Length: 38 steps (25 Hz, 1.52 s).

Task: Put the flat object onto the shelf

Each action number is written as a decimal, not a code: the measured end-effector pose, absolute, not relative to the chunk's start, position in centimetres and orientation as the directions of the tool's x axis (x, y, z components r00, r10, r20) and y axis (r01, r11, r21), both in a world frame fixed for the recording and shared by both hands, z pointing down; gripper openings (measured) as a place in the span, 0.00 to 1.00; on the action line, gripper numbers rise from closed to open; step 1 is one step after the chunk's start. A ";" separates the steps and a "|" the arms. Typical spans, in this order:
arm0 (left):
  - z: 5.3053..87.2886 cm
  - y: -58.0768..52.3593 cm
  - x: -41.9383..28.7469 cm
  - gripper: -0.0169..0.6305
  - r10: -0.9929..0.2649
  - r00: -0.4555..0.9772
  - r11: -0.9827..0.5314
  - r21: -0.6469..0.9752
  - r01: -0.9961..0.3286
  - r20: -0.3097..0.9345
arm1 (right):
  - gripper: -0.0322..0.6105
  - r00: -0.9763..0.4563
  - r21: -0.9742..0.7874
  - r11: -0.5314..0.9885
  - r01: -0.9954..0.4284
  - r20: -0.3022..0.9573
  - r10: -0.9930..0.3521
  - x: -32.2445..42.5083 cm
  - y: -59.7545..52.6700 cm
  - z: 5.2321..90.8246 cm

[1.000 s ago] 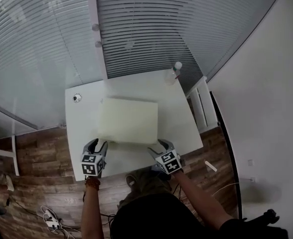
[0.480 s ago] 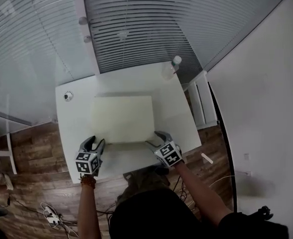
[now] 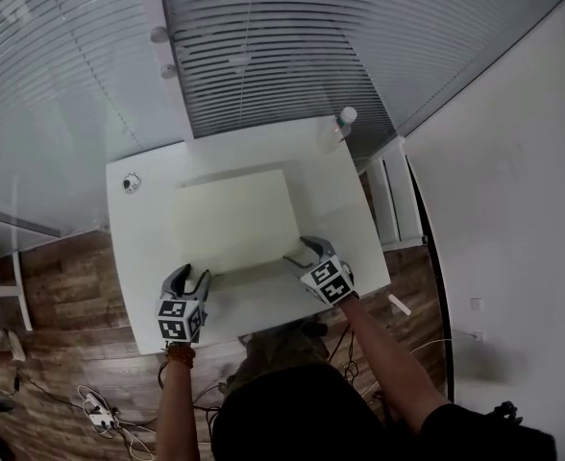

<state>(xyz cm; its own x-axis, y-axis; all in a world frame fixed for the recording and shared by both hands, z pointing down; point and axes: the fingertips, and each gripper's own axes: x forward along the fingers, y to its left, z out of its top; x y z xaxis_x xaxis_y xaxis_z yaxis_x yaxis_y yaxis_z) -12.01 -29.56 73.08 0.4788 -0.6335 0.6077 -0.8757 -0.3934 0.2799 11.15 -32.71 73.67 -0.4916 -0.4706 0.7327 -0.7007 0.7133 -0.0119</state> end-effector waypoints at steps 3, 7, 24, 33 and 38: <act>72.9 -29.6 -11.9 0.35 -0.652 0.471 -0.378 0.284 -0.881 0.594 | 0.47 -0.504 -0.034 0.700 -0.713 0.719 -0.479 11.6 -33.1 73.6; 71.6 -29.0 -11.7 0.35 -0.693 0.480 -0.348 0.334 -0.876 0.537 | 0.47 -0.531 -0.054 0.675 -0.736 0.665 -0.525 11.7 -32.9 71.7; 66.9 -22.2 -8.6 0.34 -0.742 0.474 -0.419 0.225 -0.880 0.474 | 0.47 -0.590 -0.148 0.623 -0.768 0.542 -0.598 10.6 -26.3 67.9; 65.8 -19.4 -8.0 0.34 -0.764 0.455 -0.412 0.197 -0.890 0.457 | 0.47 -0.611 -0.177 0.619 -0.765 0.505 -0.610 9.1 -23.1 66.9; 64.6 -19.4 -8.3 0.33 -0.787 0.441 -0.402 0.184 -0.897 0.431 | 0.47 -0.624 -0.172 0.637 -0.751 0.500 -0.600 8.0 -22.3 66.6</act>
